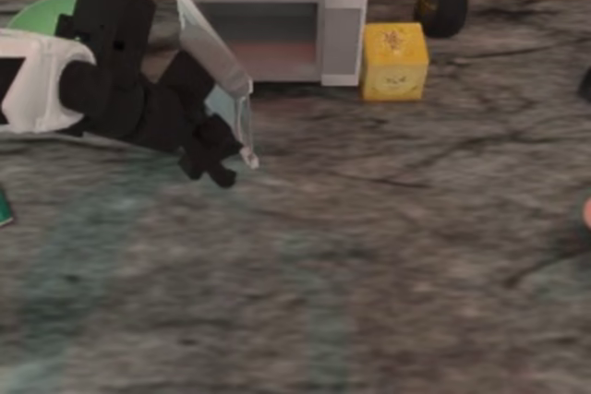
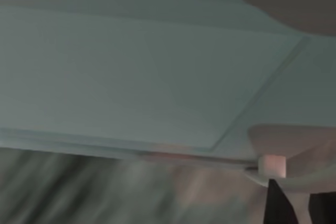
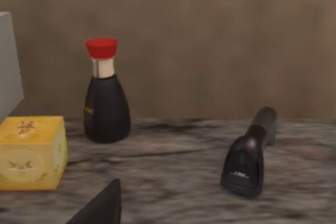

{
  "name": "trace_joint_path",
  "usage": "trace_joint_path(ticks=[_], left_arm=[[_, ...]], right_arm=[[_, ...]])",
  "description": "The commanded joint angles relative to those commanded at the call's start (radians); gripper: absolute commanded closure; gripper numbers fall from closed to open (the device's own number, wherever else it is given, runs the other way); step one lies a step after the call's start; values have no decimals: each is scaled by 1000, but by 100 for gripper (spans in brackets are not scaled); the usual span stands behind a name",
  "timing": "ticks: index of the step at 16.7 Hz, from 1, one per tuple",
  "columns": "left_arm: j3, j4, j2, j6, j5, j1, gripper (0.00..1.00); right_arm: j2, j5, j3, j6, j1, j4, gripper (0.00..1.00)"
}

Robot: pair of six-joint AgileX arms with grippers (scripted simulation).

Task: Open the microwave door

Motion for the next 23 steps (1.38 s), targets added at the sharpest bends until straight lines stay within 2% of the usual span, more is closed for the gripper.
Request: trace_joint_path(ticks=[13, 23], left_arm=[[0, 0, 0, 0, 0, 0, 100], [8, -42, 2, 82, 48, 32, 100]], right_arm=[[0, 0, 0, 0, 0, 0, 0], [0, 0, 0, 0, 0, 0, 0]])
